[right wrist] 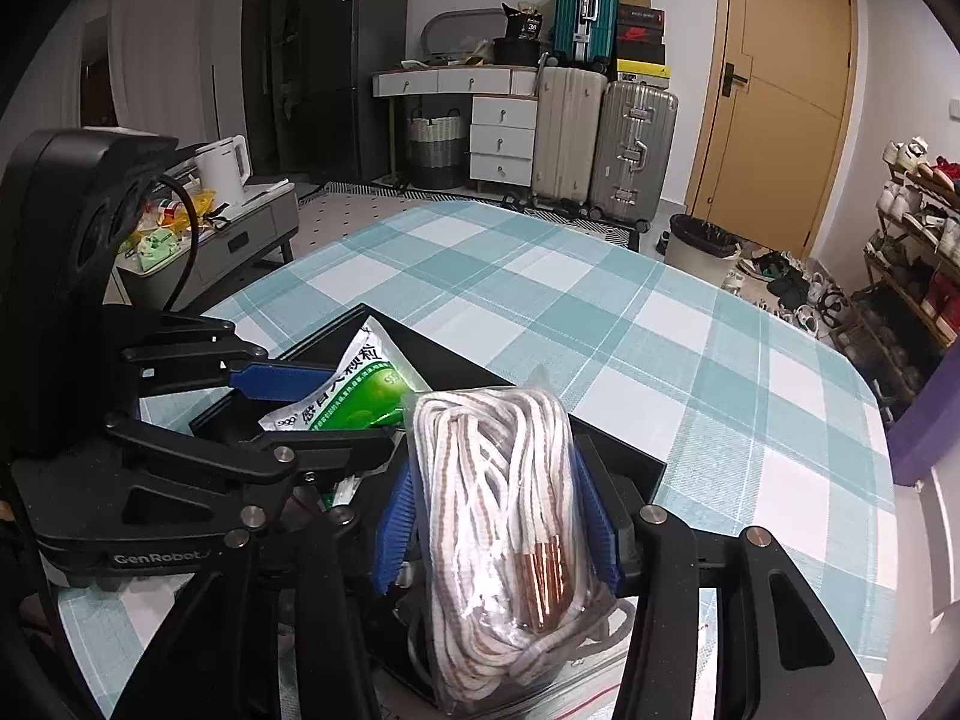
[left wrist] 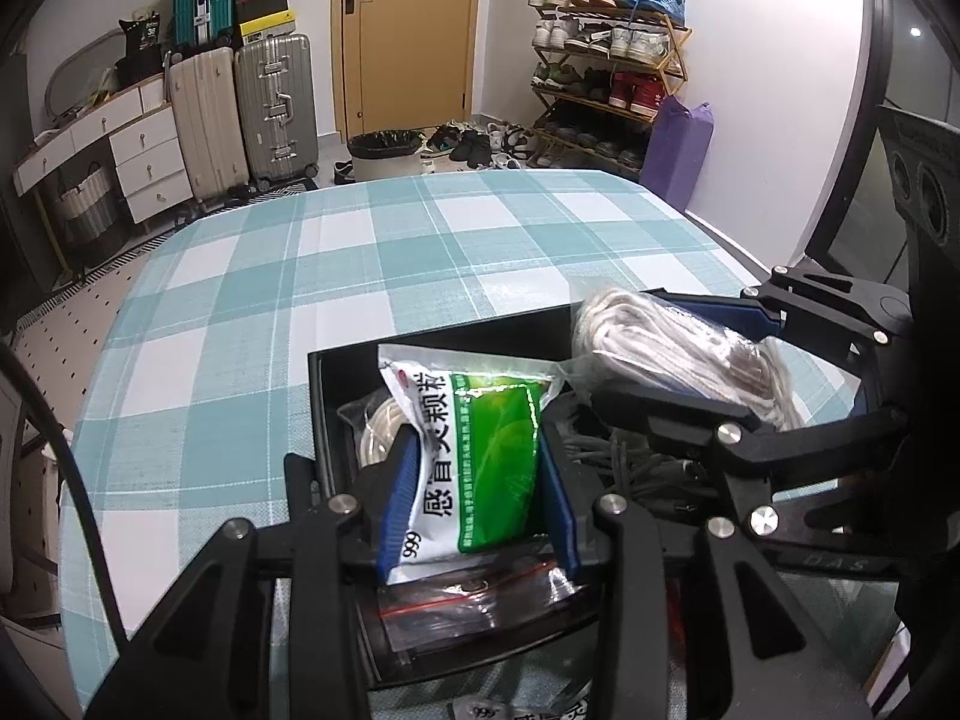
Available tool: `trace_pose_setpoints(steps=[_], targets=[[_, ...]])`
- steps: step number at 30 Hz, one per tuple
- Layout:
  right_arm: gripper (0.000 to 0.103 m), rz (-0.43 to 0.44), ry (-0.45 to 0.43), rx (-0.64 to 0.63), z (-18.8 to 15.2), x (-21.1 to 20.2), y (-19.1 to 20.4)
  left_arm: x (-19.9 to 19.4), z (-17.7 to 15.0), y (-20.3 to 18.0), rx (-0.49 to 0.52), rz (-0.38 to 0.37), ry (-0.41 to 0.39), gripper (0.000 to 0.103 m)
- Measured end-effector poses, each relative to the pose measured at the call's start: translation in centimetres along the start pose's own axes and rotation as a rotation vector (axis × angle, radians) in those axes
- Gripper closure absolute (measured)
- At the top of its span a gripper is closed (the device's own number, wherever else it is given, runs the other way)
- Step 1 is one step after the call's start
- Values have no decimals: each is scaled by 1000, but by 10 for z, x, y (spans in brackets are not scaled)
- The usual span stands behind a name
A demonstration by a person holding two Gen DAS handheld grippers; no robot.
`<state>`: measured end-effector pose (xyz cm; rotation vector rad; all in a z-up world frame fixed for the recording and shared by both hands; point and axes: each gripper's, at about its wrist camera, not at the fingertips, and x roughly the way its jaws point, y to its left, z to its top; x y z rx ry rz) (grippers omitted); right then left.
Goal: Organize soft objects
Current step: 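Open both grippers to drop the rope bag and green packet into the box, then move the right gripper to the red-and-white packet and the left to the green packet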
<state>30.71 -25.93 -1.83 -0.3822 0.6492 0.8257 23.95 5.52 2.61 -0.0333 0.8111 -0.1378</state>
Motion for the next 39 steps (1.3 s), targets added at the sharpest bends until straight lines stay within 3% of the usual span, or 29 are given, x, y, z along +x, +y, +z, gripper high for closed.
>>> trace_pose_setpoints(steps=[2, 3, 4, 6, 10, 12, 15, 19, 39], targets=[[50, -10, 6, 2, -2, 0, -1, 0, -1, -2, 8, 3, 2, 64], [42, -17, 1, 1, -3, -2, -1, -1, -1, -2, 11, 6, 3, 63], [28, -24, -10, 1, -4, -6, -1, -2, -1, -2, 10, 6, 2, 60], [14, -47, -48, 19, -7, -18, -3, -5, 0, -2, -6, -13, -5, 44], [5, -86, -70, 39, -13, -36, -4, -12, -2, -6, -4, -9, 0, 39], [3, -94, -67, 49, -17, -43, -4, -18, -4, -6, -10, -8, -7, 26], [2, -109, -60, 52, -23, -49, -3, -29, -8, -7, 0, -21, -27, 18], [0, -113, -63, 62, -31, -57, 0, -42, -13, -6, -3, 51, -67, 0], [0, -102, -26, 240, -73, -90, 25, -66, -52, 3, -31, 137, -79, 0]])
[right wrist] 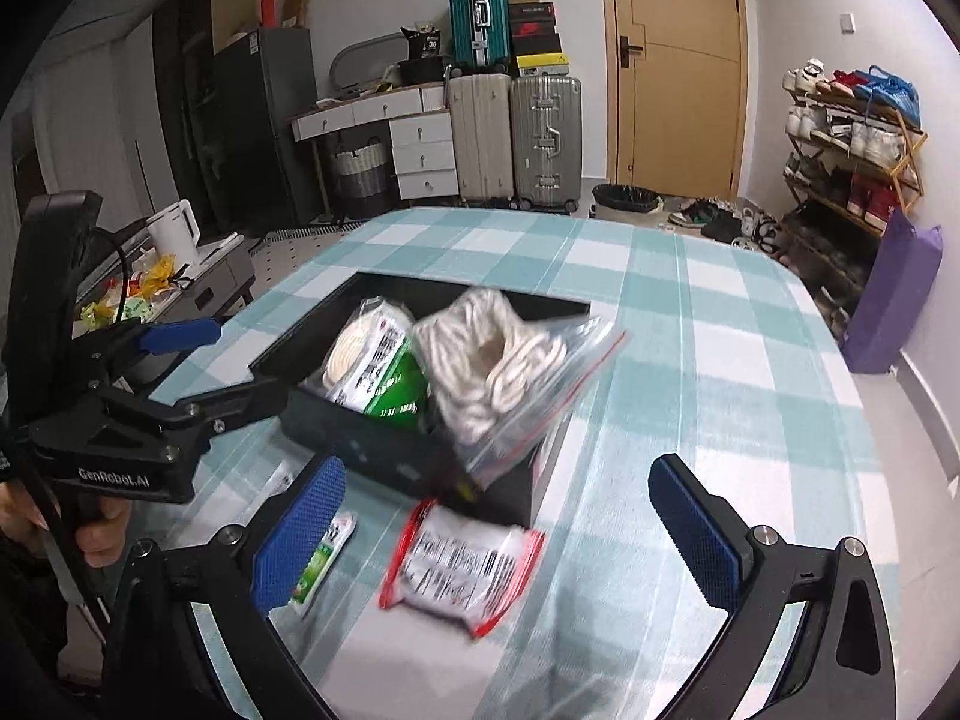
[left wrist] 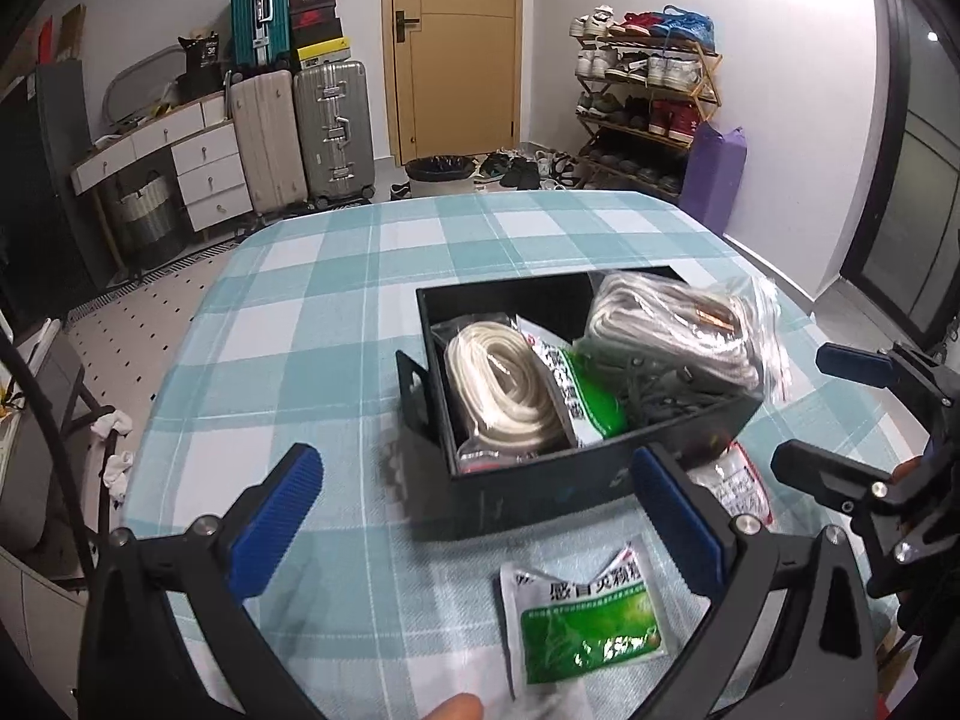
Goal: Organize soft objects
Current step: 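Move the right gripper to the red-and-white packet and the left to the green packet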
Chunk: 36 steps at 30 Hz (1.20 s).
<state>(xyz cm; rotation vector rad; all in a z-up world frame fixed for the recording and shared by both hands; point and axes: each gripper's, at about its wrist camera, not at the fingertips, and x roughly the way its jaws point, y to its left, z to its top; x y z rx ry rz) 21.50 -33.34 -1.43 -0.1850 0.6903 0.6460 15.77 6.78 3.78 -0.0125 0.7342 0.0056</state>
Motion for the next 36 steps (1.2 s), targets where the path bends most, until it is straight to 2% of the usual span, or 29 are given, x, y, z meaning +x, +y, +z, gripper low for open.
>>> trace_pose_setpoints(steps=[6, 13, 16, 22, 27, 36], targets=[[0, -18, 42, 45, -20, 0, -2, -7, -17, -6, 0, 12, -4, 0], [0, -22, 106, 23, -38, 7, 3, 4, -43, -20, 17, 13, 49, 0], [0, -24, 126, 29, -43, 13, 3, 9, -49, -25, 28, -9, 70, 0], [0, -27, 157, 32, -45, 23, 6, 16, -58, -29, 34, -16, 122, 0], [0, -23, 178, 45, -46, 29, 7, 20, -64, -24, -1, -62, 168, 0], [0, -43, 240, 41, -47, 47, 3, 17, -67, -31, 31, -71, 174, 0]])
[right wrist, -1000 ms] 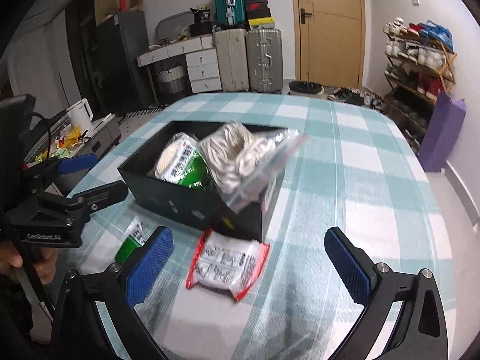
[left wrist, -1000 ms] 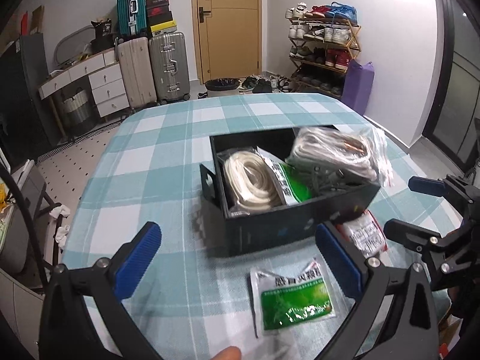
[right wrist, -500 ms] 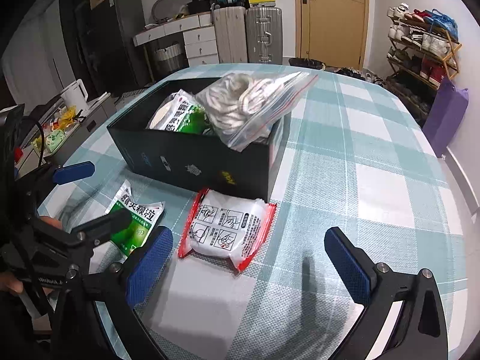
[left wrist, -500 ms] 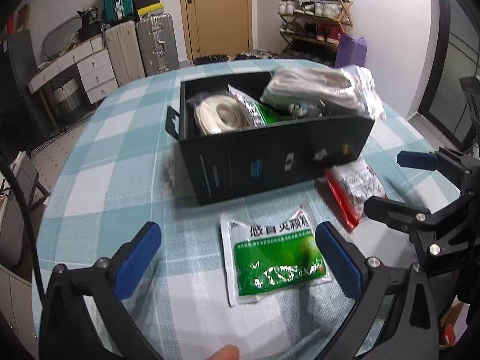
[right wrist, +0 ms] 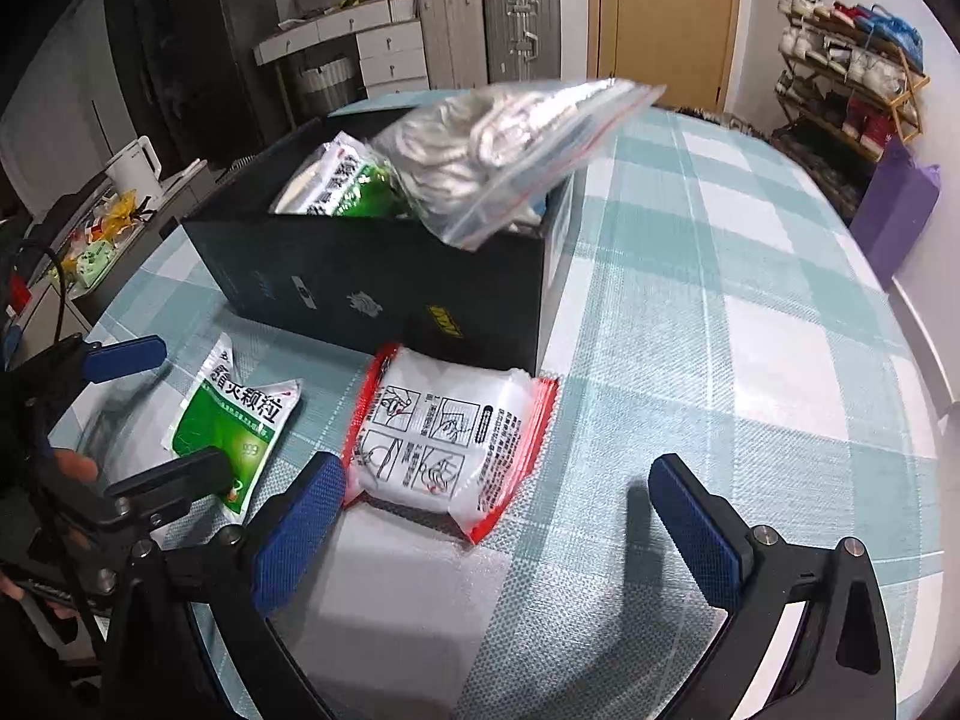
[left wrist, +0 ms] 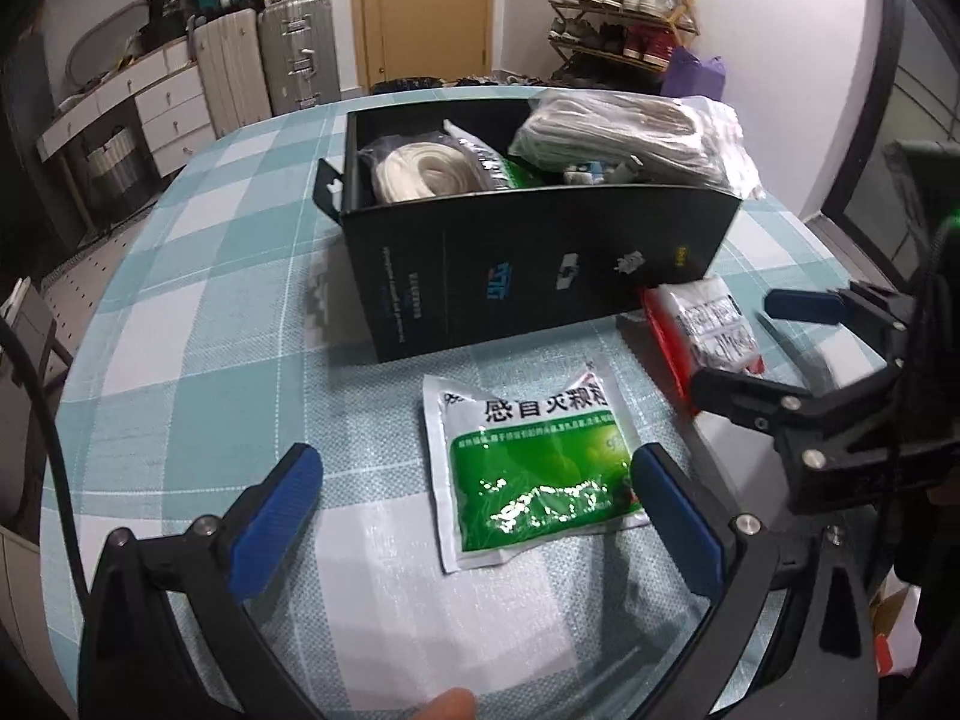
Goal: Organize soft objects
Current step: 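Move the right gripper to the red-and-white packet and the left to the green packet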
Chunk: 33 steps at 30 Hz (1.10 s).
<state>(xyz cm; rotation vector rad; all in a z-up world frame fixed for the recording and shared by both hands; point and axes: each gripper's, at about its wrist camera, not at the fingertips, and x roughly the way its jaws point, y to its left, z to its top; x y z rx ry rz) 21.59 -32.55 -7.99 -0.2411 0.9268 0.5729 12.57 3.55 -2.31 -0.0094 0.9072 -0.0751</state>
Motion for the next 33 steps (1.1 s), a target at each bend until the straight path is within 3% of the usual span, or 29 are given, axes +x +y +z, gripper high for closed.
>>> trace_pose_setpoints(steps=[10, 22, 30, 33], targets=[[0, 14, 13, -29, 4, 9, 4, -2, -5, 1, 11, 20, 19, 0], [2, -34, 6, -36, 5, 13, 8, -1, -3, 6, -12, 10, 24, 0], [36, -10, -27, -65, -2, 3, 7, 0, -1, -3, 0, 2, 29, 0], [43, 5, -35, -66, -5, -1, 6, 0, -1, -5, -5, -4, 37, 0]])
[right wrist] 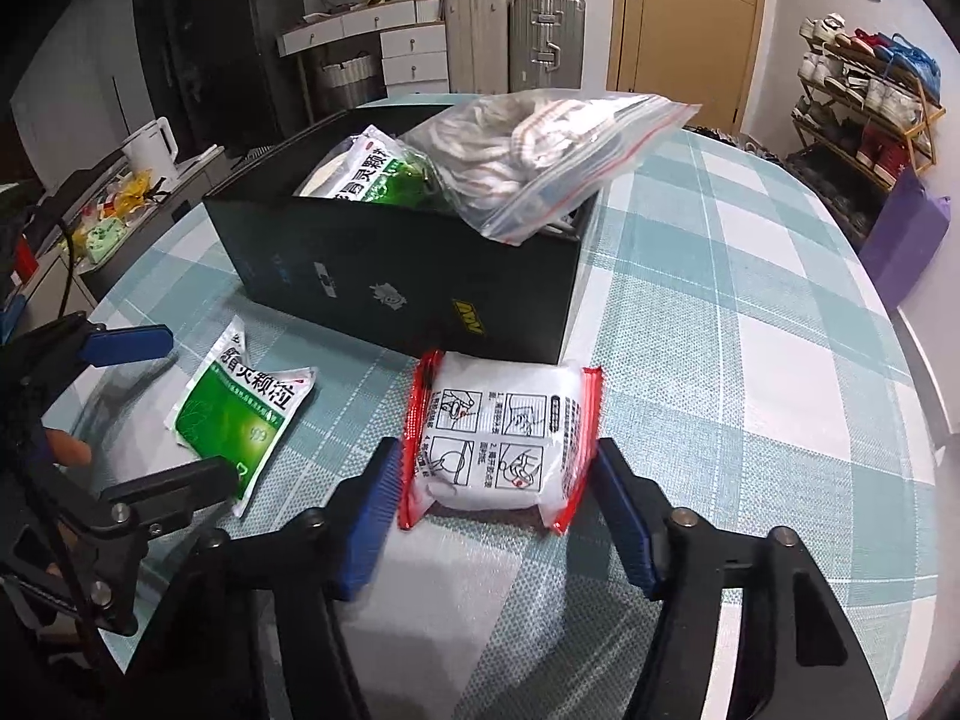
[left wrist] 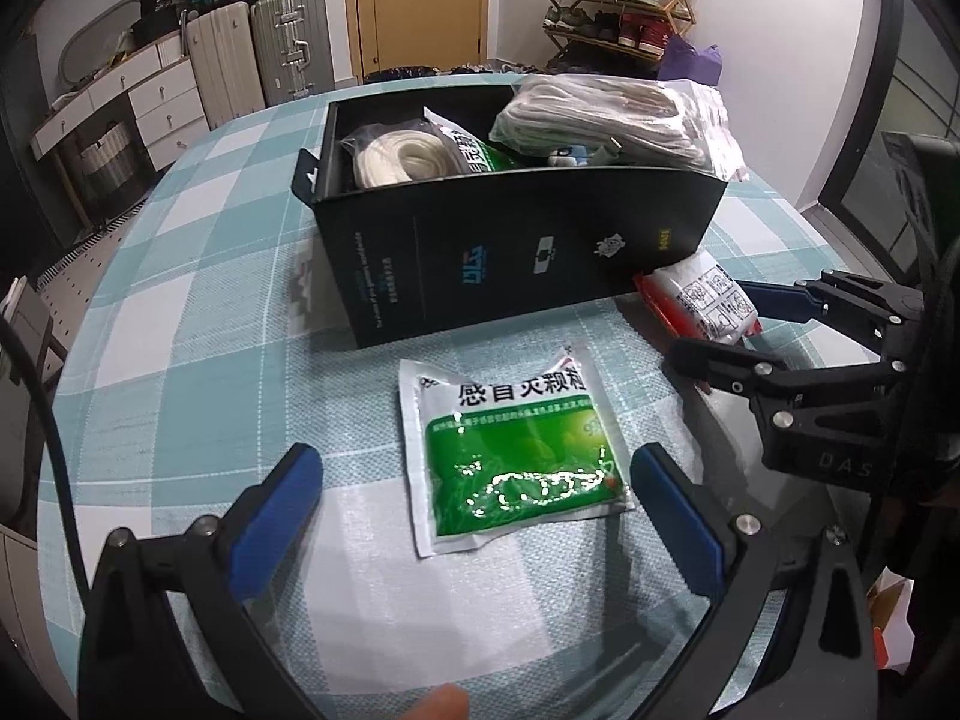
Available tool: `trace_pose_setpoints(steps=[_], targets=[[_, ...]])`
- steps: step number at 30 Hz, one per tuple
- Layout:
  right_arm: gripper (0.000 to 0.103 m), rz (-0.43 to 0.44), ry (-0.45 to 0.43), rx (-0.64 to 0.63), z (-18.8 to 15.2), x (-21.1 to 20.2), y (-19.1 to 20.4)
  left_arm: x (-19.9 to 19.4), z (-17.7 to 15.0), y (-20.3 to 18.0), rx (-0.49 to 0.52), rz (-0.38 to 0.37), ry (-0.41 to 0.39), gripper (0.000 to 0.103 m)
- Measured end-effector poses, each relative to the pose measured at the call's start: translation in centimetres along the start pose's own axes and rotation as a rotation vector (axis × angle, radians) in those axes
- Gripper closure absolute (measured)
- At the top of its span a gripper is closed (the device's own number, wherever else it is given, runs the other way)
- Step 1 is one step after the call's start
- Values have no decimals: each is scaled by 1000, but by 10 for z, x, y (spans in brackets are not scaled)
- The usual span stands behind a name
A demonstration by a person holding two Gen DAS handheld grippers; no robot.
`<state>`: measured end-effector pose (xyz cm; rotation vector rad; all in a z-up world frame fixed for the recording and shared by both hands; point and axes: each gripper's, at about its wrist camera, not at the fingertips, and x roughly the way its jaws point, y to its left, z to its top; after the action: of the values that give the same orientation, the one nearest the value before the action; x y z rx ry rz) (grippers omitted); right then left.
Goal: Organize soft objects
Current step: 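Move the right gripper to the red-and-white packet and the left to the green packet, then grasp the red-and-white packet with the right gripper while the left grasps the green packet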
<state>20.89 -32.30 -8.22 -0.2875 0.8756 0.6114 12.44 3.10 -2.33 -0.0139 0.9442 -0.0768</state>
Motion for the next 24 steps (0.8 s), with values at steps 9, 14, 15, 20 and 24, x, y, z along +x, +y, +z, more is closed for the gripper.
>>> trace_pose_setpoints(steps=[9, 14, 15, 20, 24], targets=[[48, 30, -61, -11, -11, -18, 3, 8, 1, -12, 0, 16, 19, 0], [48, 40, -73, -10, -15, -23, 3, 15, 2, -11, -15, 49, 38, 0], [48, 42, -73, -9, -16, -24, 3, 15, 1, -10, -18, 50, 38, 0], [48, 51, -83, -10, -18, -27, 3, 16, 2, -8, -7, 43, 43, 1], [48, 57, -88, -12, -19, -28, 2, 12, 1, -11, 31, 17, 28, 13]])
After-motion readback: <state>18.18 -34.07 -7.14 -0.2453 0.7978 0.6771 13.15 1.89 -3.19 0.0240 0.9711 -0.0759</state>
